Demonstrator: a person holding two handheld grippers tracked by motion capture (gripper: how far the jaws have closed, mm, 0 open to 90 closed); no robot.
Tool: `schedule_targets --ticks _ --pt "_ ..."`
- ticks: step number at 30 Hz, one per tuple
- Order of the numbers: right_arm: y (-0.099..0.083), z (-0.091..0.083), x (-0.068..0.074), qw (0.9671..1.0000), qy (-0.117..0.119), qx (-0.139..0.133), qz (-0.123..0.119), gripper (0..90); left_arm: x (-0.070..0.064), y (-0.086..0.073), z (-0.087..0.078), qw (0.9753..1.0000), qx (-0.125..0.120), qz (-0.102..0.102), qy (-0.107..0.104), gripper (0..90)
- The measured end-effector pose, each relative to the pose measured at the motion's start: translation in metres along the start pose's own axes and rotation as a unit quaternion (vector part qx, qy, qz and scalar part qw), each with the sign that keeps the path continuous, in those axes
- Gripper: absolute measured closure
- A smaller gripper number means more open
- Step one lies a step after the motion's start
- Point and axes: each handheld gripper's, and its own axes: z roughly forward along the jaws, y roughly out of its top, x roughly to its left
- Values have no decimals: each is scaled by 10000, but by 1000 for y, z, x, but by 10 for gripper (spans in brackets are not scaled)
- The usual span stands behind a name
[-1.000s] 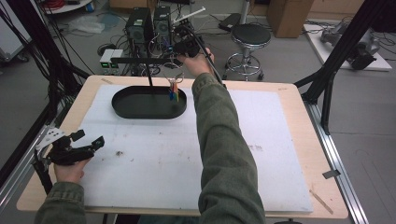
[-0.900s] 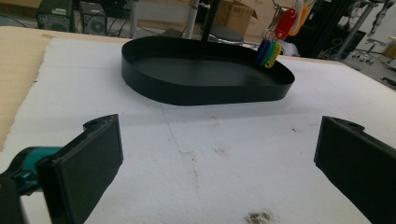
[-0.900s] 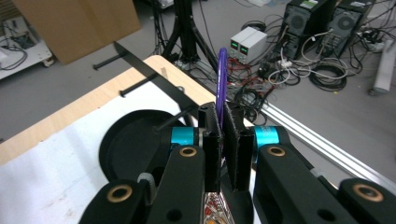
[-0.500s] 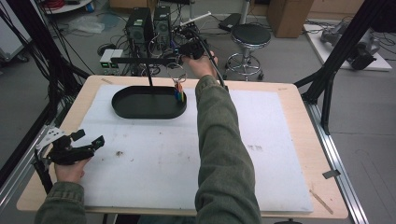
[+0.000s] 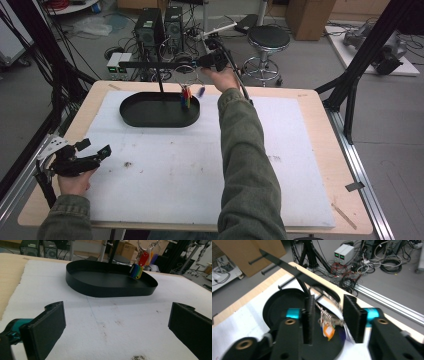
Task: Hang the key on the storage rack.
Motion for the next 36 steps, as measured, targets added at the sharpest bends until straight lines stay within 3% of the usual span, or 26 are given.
schedule_targets --ticks 1,2,3,4,5,6,11,14,18,22,32,36 --pt "-4 -4 -1 10000 -35 29 25 497 0 0 0 10000 -2 1 -4 17" --pt "-4 -4 -1 10000 -35 29 25 497 0 0 0 10000 2 -2 -12 17" --pt "-8 -8 -2 9999 -5 140 4 350 0 0 0 10000 12 7 -17 17" --pt "-9 -9 -1 9998 -63 196 -73 301 0 0 0 10000 15 6 -23 17" --pt "-12 -12 1 9988 -310 268 -271 244 -1 0 1 10000 29 7 -34 17" --pt "-12 -12 1 9988 -310 268 -271 244 -1 0 1 10000 27 10 -40 17" --pt "-21 -24 3 9959 -624 457 -479 6 -1 0 2 10000 28 -4 -49 17" --pt "-27 -36 2 9968 -520 485 -378 5 0 0 2 10000 20 -11 -35 17" --pt "-35 -52 2 9934 -816 706 -399 4 -1 0 2 10000 27 -4 -47 17" --pt "-40 -71 4 9943 -800 580 -388 4 -2 0 1 10000 27 7 -53 17" --pt "-66 -114 -1 9940 -1015 350 -225 5 -3 0 0 10000 9 -2 -70 17" --pt "-76 -127 -1 9923 -1142 408 -261 5 -3 0 -1 10000 27 17 -53 17"
